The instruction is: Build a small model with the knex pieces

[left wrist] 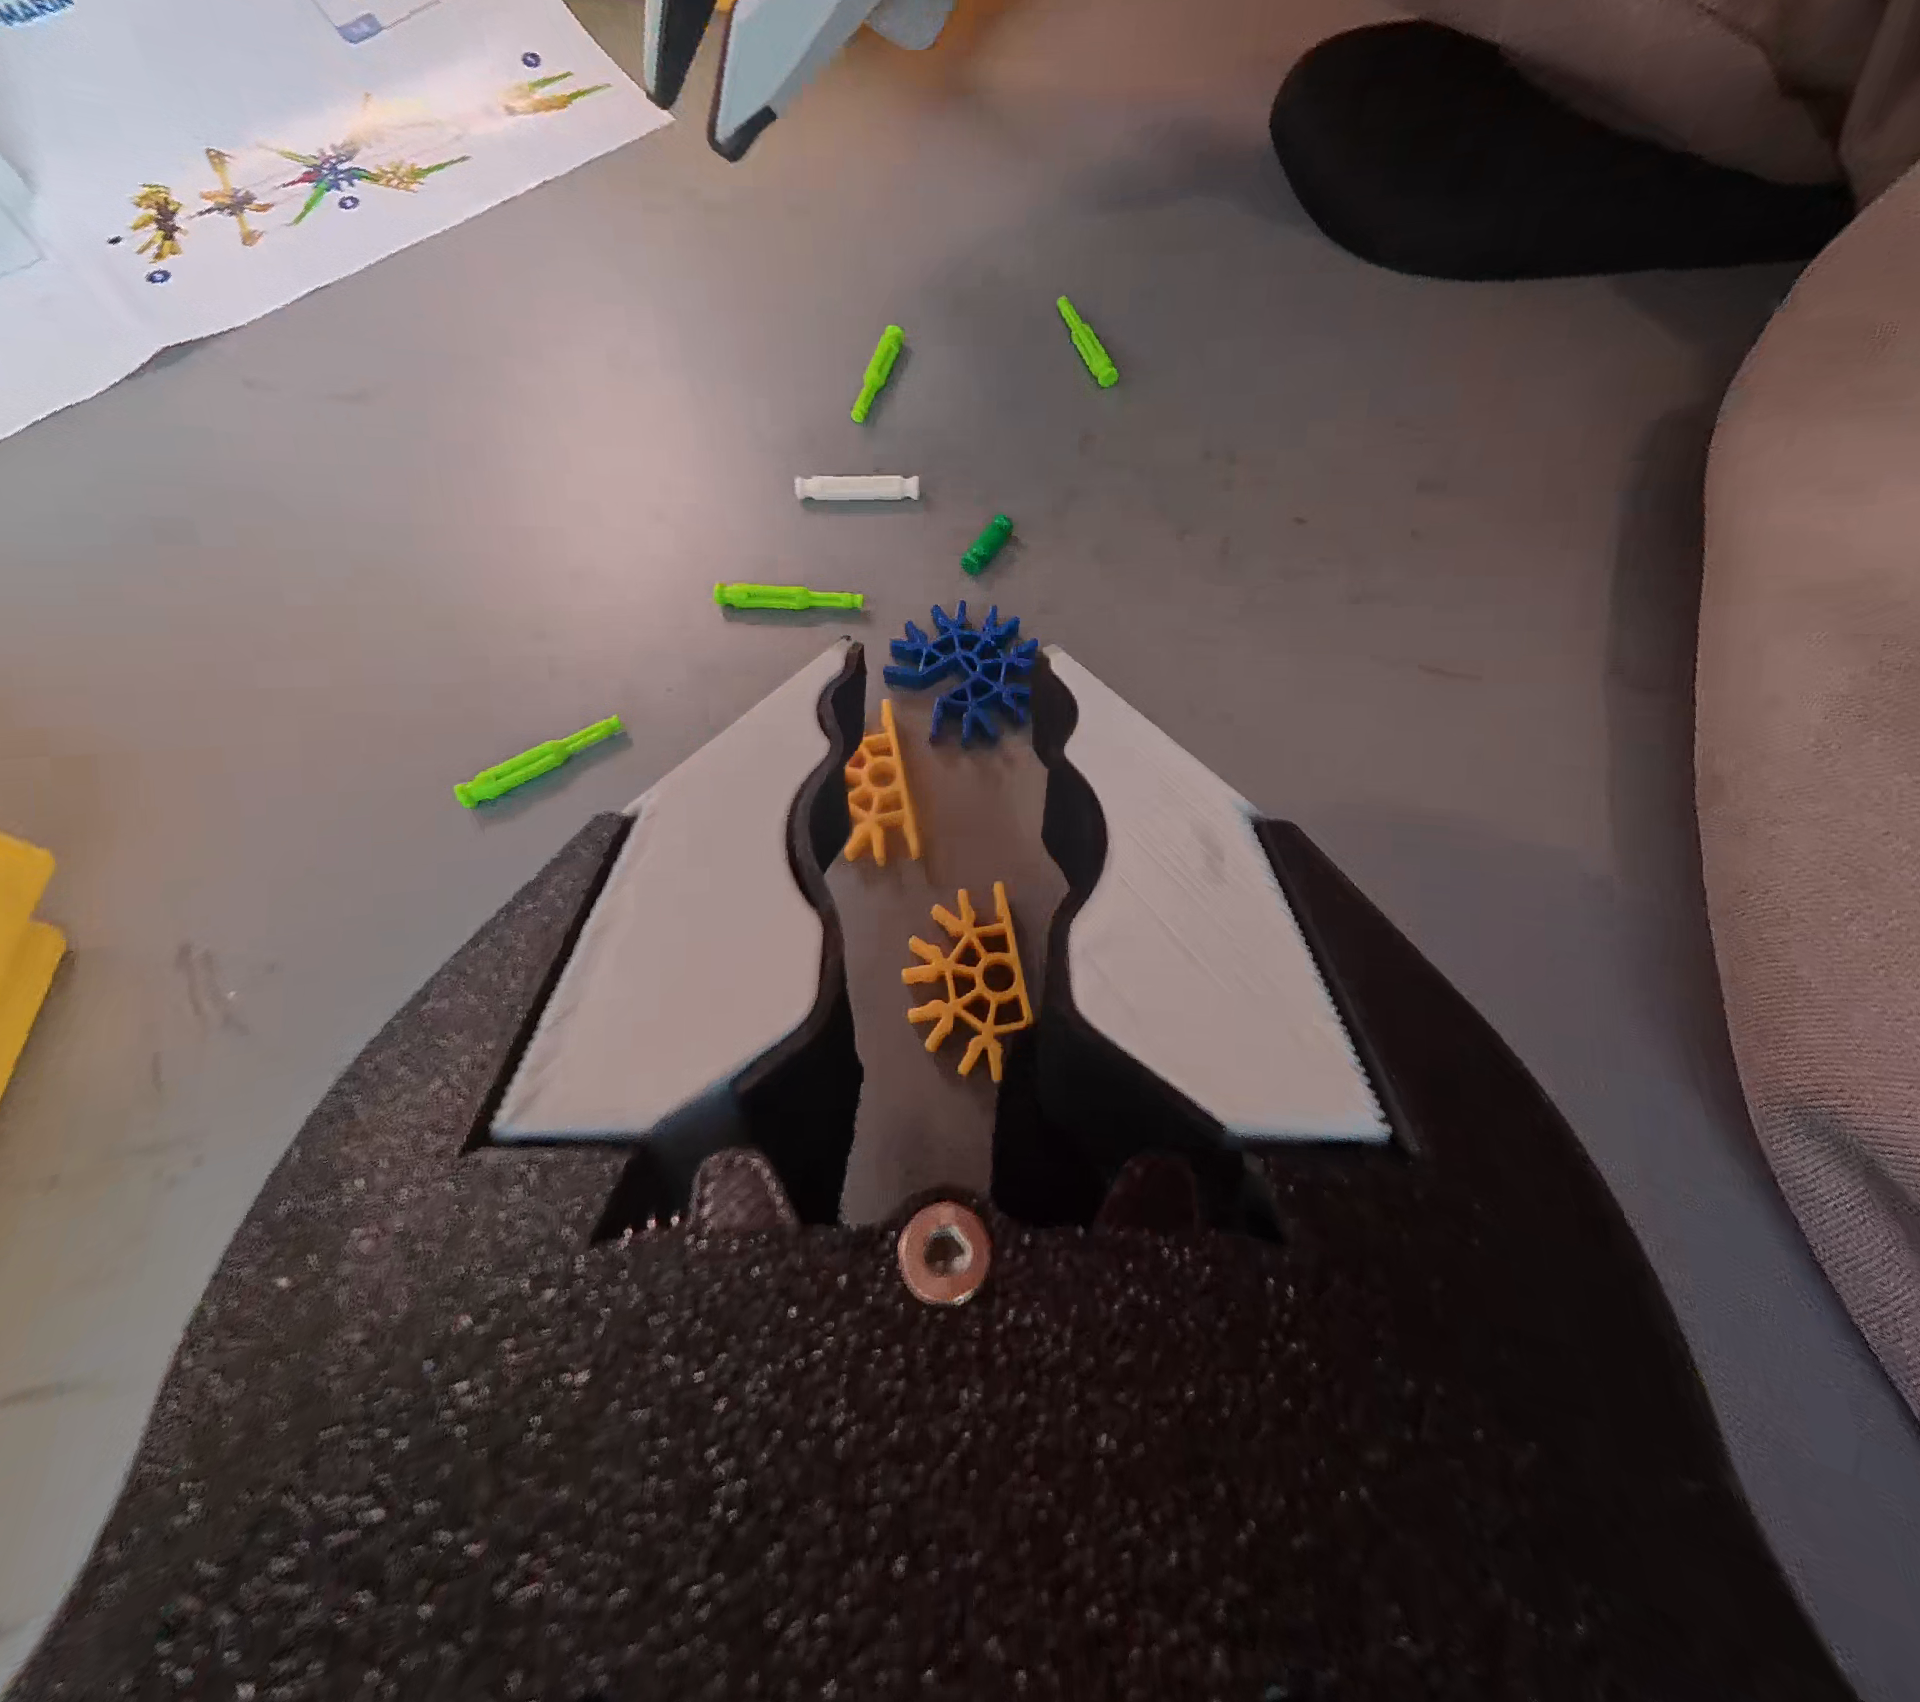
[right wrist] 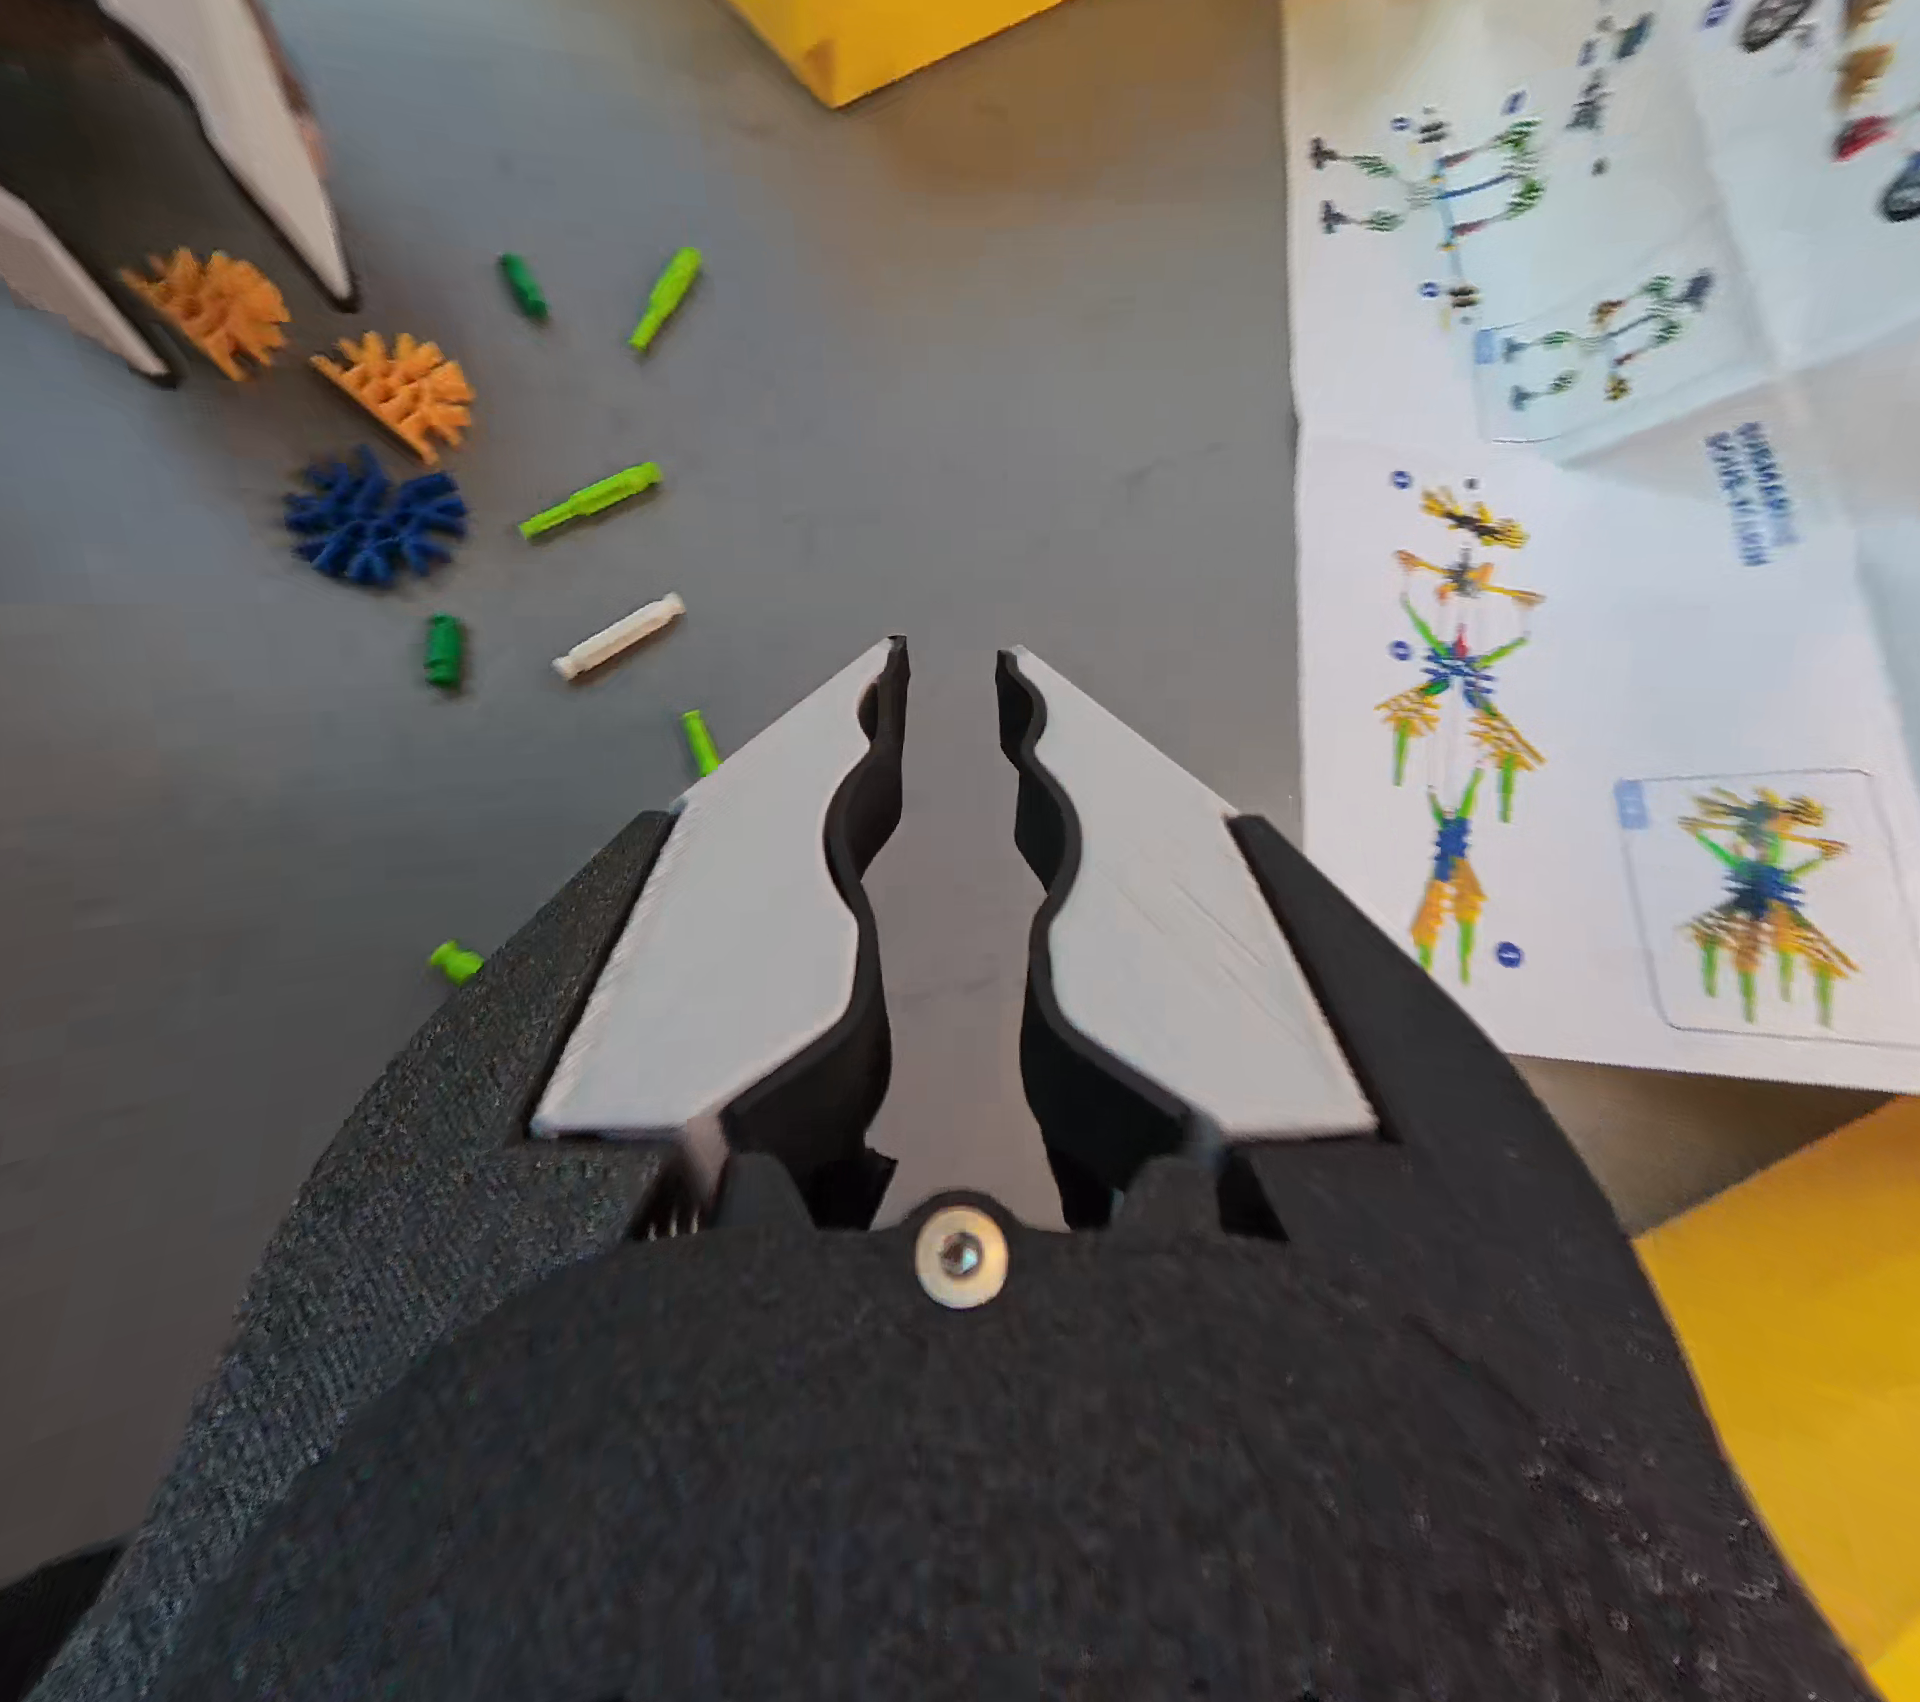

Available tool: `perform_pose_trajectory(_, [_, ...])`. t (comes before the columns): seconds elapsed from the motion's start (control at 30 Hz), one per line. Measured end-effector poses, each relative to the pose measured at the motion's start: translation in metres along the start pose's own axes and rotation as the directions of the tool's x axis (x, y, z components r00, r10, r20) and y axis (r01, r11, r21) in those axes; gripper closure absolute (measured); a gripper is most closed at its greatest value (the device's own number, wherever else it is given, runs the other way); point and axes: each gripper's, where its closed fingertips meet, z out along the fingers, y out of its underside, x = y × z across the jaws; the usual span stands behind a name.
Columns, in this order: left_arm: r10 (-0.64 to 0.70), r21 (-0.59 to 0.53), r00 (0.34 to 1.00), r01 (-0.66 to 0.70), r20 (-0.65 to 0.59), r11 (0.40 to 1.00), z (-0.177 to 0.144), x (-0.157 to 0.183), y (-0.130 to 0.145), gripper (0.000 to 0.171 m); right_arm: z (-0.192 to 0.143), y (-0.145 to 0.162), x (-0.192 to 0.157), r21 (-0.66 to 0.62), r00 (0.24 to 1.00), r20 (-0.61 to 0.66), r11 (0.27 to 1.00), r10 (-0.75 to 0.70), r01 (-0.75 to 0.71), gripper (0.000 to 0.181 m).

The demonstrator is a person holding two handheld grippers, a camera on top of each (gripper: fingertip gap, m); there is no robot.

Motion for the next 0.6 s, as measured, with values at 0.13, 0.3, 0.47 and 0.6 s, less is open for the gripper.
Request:
perform_pose_trajectory(0.13, [0.070,-0.079,0.998,-0.070,0.005,0.994,0.008,0.006,0.010,0.140,0.011,0.021,-0.051,-0.046,0.990,0.131,0.997,-0.054,0.061,0.159])
perform_pose_trajectory(0.3, [0.116,-0.136,0.993,-0.112,0.025,0.984,0.017,0.007,0.016,0.144,0.022,0.018,-0.094,-0.052,0.963,0.234,0.987,-0.134,0.151,0.162])
perform_pose_trajectory(0.47, [0.122,-0.148,0.992,-0.117,0.027,0.982,0.017,0.009,0.020,0.146,0.036,0.014,-0.119,-0.075,0.940,0.283,0.972,-0.191,0.221,0.169])
perform_pose_trajectory(0.6, [0.132,-0.183,0.991,-0.124,0.031,0.975,0.019,0.008,0.027,0.146,0.039,0.015,-0.122,-0.085,0.940,0.289,0.973,-0.184,0.216,0.177])
